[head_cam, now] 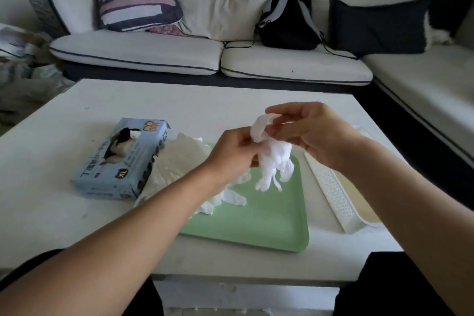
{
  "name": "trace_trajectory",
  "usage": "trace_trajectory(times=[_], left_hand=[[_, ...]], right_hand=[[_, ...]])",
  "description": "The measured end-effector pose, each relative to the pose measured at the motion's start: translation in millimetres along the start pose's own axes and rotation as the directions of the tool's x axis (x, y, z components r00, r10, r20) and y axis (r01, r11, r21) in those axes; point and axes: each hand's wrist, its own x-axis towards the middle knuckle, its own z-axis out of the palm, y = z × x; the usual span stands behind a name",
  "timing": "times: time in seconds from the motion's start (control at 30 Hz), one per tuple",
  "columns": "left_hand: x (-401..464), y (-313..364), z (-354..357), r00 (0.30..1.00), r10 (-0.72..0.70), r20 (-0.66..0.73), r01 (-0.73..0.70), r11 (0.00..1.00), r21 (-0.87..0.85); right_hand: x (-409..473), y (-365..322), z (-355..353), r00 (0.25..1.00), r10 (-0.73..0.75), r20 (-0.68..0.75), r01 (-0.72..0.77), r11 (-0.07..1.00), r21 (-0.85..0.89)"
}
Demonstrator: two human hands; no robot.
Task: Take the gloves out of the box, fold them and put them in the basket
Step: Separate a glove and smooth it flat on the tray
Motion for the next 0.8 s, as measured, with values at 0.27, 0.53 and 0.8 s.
trace_trajectory(times=[0.27,0.53,0.8], left_hand=[[13.0,7.7,-12.4,0.931,-0.270,0.246,0.339,0.891,-0.303],[21.8,6.6,-18.8,0.938,-0.243,0.246,0.276,0.955,-0.107],[11.2,7.6,-23.5,0.973,-0.170,0.155,0.163,0.985,0.052]], right_hand=[[4.0,25.5,-37.0,0.966,-0.059,0.250,0.135,0.945,-0.298],[5.8,22.7,-45.0,0.972,0.070,0.223,-0.074,0.997,0.009],[-6.4,26.7,-45.6,0.962,0.151,0.227,-0.139,0.988,-0.069]])
